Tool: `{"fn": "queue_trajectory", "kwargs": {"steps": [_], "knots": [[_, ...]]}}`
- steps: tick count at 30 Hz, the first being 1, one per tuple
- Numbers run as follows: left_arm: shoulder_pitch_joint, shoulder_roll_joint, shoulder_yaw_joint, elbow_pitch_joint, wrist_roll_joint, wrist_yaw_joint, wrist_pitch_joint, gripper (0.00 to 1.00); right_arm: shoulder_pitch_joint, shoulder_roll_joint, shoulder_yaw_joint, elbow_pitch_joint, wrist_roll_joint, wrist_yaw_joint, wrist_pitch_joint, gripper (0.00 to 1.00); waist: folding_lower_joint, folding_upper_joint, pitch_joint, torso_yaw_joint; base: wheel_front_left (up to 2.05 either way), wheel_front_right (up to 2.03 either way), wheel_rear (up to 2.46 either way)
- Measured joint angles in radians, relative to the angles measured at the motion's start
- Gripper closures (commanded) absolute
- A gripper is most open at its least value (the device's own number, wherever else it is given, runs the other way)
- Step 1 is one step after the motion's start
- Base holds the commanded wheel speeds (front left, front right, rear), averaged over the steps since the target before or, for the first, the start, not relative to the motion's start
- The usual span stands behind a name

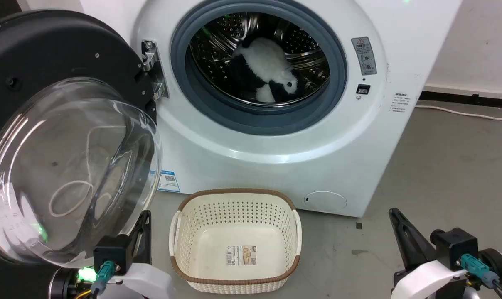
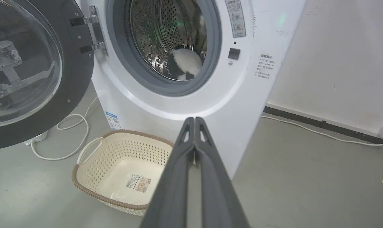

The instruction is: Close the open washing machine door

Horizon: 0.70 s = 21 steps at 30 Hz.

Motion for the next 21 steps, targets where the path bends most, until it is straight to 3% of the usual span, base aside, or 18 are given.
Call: {"fn": "queue_trajectory", "kwargs": {"steps": [21], "knots": [[0.000, 0.000, 0.000, 0.000, 0.000, 0.000, 0.000, 1.00, -0.001, 0.000, 0.000, 0.000, 0.000, 0.000, 0.000, 1.00, 0.0000, 0.0000, 0.000, 0.000, 0.00, 0.00, 0.00]]}}
